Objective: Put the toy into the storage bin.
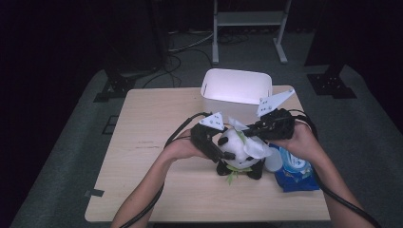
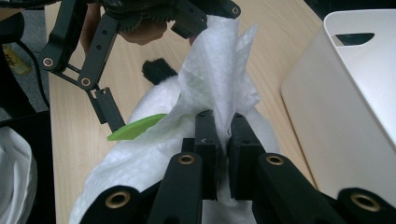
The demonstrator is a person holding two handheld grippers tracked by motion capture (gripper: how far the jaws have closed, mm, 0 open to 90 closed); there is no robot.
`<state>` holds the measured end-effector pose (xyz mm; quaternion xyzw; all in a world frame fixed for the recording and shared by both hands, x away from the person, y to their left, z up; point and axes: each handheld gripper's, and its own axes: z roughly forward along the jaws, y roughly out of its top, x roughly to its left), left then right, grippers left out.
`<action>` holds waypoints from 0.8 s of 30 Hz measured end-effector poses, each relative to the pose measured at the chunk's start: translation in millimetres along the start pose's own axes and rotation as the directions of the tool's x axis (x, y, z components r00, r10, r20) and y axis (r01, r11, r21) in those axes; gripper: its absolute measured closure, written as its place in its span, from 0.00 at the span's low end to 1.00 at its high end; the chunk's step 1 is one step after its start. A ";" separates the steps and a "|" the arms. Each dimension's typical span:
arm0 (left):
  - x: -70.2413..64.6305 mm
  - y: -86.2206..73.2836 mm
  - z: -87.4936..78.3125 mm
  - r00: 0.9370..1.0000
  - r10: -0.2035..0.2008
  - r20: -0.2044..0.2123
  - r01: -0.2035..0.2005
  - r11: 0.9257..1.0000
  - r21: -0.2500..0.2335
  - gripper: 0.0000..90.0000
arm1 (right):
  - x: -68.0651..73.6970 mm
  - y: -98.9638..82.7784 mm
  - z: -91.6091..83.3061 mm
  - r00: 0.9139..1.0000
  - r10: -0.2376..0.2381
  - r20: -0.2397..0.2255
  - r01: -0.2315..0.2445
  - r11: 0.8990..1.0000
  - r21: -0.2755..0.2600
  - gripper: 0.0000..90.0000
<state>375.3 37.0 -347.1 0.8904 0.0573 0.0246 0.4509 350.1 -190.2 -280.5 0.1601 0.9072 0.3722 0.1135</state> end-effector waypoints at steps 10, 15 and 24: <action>1.1 -0.7 -17.1 1.000 0.005 0.011 -0.005 1.000 0.004 0.40 | 3.1 7.2 1.5 1.000 0.000 -0.005 0.000 1.000 -0.030 0.93; -1.0 0.0 -32.1 1.000 0.014 -0.007 -0.014 0.998 0.053 0.41 | 7.6 18.6 7.1 1.000 -0.016 -0.019 0.016 0.999 -0.045 0.93; -8.1 -2.4 -56.8 0.999 0.031 -0.013 -0.029 0.992 0.122 0.42 | 25.6 51.1 26.3 0.991 -0.096 -0.089 0.090 0.993 -0.077 0.92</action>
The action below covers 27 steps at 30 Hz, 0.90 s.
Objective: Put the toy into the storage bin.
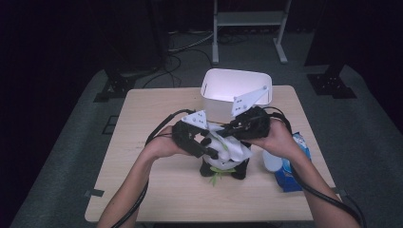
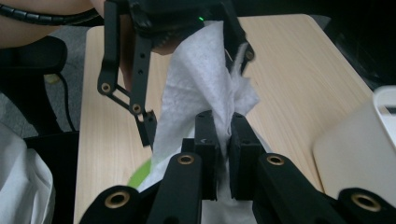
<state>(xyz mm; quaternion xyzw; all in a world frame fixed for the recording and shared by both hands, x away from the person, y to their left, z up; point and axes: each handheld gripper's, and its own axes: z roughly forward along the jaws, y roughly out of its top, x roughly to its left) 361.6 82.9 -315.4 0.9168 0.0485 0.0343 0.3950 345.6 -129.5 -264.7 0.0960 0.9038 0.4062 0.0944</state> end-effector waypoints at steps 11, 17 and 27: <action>-0.4 -12.8 -2.7 0.999 -0.033 0.009 0.033 0.999 -0.032 0.34 | 0.6 -2.6 8.5 1.000 -0.002 -0.010 0.002 1.000 0.027 0.92; -0.4 -14.2 -1.7 0.998 -0.057 0.010 0.058 0.994 -0.088 0.17 | -2.7 -13.8 2.9 1.000 0.018 -0.003 -0.018 1.000 0.017 0.92; -0.7 -16.9 22.3 0.998 -0.055 0.018 0.057 0.985 -0.163 0.20 | -1.5 -23.4 -2.6 0.999 0.028 0.026 -0.029 0.999 0.025 0.92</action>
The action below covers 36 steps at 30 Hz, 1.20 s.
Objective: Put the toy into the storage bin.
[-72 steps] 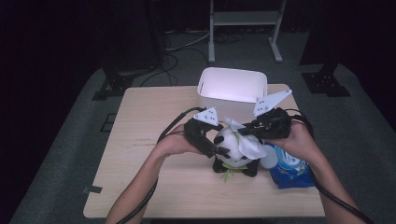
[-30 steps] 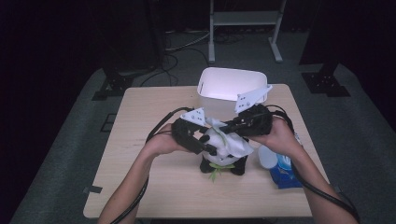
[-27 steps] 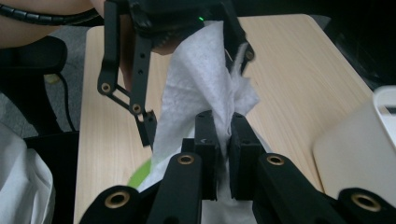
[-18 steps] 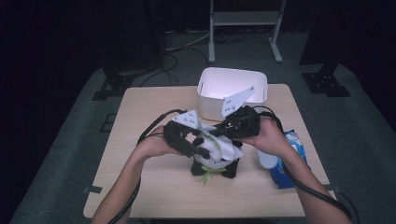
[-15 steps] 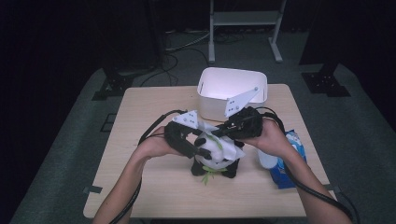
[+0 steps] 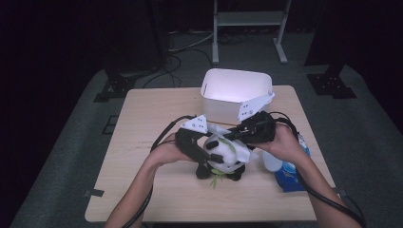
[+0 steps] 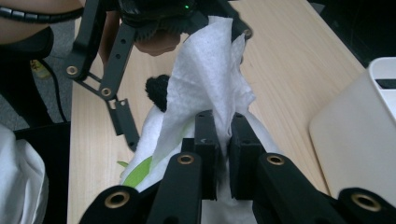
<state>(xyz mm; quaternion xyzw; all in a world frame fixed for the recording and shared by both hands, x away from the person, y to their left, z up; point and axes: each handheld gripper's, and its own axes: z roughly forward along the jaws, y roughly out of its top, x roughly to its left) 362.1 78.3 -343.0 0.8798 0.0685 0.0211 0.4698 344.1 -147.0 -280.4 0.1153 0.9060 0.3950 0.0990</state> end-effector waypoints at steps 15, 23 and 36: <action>0.7 -5.9 -9.2 1.000 -0.009 0.009 0.009 1.000 -0.010 0.34 | -6.7 -17.8 -14.7 0.998 0.052 0.038 -0.052 0.999 -0.001 0.92; -0.8 -12.6 -13.7 1.000 -0.015 0.003 0.015 0.999 -0.029 0.34 | -8.8 -24.4 -16.4 0.997 0.061 0.049 -0.062 0.998 0.009 0.92; -3.1 -21.6 -21.1 0.999 -0.038 -0.009 0.038 0.997 -0.064 0.34 | -20.4 -69.1 -20.4 0.985 0.161 0.070 -0.164 0.986 0.040 0.92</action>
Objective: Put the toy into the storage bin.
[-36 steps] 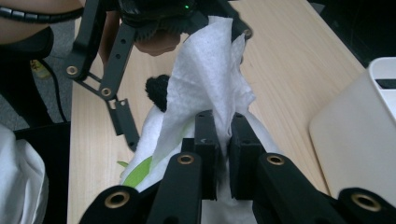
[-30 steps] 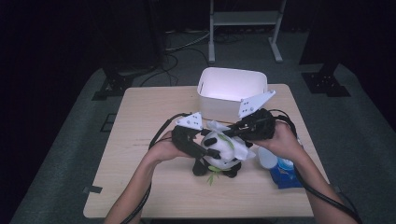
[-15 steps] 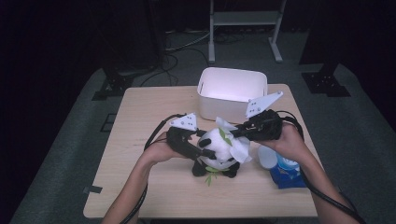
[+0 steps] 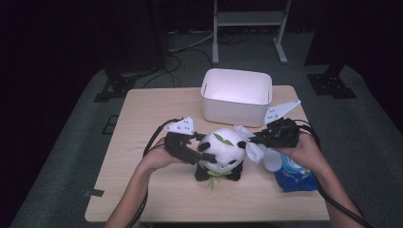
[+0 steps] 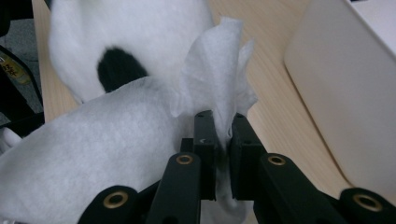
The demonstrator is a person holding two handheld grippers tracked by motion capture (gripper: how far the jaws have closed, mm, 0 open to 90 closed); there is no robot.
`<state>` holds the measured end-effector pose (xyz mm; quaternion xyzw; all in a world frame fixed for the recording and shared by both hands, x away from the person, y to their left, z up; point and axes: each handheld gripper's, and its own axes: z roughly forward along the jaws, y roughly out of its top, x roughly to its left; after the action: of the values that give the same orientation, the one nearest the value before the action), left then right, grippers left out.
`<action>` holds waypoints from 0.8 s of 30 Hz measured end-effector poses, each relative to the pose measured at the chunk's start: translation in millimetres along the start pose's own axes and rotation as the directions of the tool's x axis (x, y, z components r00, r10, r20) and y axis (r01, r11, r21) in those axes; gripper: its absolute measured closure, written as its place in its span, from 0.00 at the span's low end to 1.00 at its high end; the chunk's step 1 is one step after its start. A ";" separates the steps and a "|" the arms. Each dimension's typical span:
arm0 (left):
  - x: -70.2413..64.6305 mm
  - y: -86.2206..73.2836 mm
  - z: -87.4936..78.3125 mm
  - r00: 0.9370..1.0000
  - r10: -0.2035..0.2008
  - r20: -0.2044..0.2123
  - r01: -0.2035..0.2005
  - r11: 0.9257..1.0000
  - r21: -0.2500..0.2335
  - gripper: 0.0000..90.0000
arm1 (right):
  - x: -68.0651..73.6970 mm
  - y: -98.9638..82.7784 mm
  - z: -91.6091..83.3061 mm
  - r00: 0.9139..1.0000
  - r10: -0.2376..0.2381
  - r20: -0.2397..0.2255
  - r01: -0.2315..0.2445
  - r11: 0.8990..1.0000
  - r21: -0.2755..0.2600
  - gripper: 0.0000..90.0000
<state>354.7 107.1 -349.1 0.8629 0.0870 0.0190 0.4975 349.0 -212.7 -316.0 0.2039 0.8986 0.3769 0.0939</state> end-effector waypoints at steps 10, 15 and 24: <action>-1.6 -1.5 -4.1 1.000 -0.018 -0.004 0.018 1.000 -0.001 0.34 | -14.5 -38.8 -3.6 0.996 0.085 0.018 -0.085 0.996 0.023 0.92; -3.9 -2.9 -7.4 1.000 -0.019 -0.005 0.019 1.000 0.000 0.34 | -21.0 -58.9 -5.3 0.991 0.131 0.037 -0.133 0.991 0.036 0.92; -6.8 -6.7 -12.6 1.000 -0.025 -0.009 0.025 1.000 -0.003 0.35 | -32.9 -93.7 -12.5 0.973 0.213 0.084 -0.218 0.974 0.065 0.92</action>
<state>345.7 120.0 -348.1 0.8609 0.0998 0.0167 0.4987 346.8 -294.4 -373.9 0.3180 0.8801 0.3435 0.0794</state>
